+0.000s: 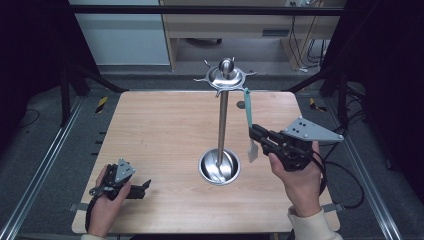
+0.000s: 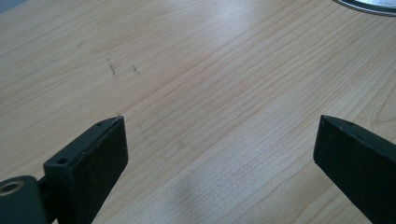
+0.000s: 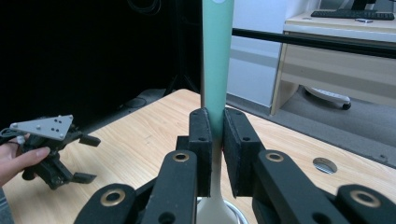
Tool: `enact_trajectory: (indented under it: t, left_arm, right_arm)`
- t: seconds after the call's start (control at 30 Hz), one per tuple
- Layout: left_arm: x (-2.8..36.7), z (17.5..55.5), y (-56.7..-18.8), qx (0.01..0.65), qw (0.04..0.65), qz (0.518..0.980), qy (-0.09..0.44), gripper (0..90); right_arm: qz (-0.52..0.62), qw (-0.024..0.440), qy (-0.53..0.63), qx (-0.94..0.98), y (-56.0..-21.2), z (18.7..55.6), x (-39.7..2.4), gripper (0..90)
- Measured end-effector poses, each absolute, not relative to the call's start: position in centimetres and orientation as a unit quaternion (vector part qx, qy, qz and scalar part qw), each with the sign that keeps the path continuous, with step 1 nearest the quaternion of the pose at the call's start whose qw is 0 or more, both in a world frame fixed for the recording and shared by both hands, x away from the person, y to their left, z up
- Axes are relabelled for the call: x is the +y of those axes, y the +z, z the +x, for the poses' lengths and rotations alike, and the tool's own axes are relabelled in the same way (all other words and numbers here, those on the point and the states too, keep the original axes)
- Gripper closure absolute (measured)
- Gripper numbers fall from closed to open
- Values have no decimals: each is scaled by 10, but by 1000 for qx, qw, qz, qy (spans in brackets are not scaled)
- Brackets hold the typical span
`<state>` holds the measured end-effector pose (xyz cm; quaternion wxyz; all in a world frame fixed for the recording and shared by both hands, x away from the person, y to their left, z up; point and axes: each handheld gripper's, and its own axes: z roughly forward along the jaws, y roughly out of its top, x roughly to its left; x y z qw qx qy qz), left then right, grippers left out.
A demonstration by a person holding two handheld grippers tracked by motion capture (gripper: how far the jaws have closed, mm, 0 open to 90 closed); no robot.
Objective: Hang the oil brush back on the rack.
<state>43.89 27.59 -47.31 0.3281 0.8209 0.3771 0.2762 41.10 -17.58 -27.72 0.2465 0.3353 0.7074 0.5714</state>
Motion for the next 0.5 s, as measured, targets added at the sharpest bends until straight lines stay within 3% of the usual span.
enact_trajectory:
  t: [0.5]
  left_arm:
    - [276, 439, -473, 377, 328, 821, 276, 27]
  right_arm:
    - [340, 245, 588, 692, -286, 419, -165, 825]
